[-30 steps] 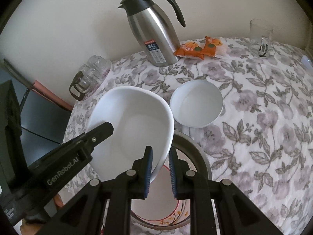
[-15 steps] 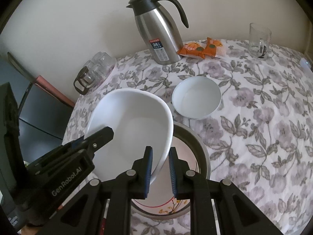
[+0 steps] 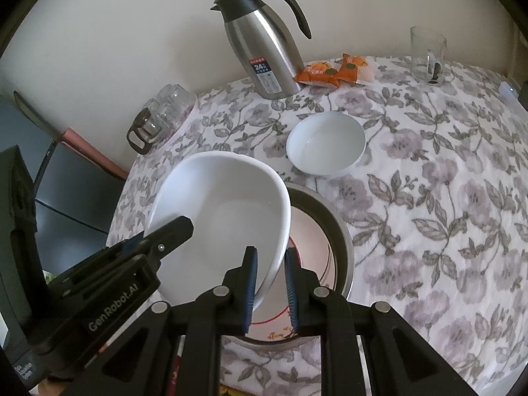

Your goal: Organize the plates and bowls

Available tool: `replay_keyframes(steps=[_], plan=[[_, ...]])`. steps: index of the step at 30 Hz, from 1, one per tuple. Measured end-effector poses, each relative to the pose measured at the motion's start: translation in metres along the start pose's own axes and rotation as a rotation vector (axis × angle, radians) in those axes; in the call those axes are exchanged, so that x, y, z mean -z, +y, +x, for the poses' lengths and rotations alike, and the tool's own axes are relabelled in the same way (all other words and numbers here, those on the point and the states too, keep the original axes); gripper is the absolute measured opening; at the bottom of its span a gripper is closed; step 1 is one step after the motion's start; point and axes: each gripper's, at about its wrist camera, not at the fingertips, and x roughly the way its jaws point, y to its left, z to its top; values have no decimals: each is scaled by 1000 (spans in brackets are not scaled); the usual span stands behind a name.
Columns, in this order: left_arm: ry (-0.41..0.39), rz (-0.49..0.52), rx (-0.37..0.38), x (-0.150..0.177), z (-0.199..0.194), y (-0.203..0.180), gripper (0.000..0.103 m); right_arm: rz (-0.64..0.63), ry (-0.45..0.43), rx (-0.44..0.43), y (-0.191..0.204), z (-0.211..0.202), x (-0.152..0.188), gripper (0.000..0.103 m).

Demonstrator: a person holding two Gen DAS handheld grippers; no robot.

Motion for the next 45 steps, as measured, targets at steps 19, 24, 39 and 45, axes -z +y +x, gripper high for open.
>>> replay_keyframes(steps=[19, 24, 39, 45], plan=[[62, -18, -14, 8, 14, 6, 19, 5, 53, -13, -2, 16, 8, 19], [88, -31, -10, 10, 20, 9, 19, 7, 74, -9, -2, 21, 9, 19], [144, -39, -16, 12, 35, 14, 20, 1, 118, 8, -3, 36, 10, 19], [187, -50, -12, 16, 45, 17, 20, 2, 136, 21, -5, 41, 11, 19]])
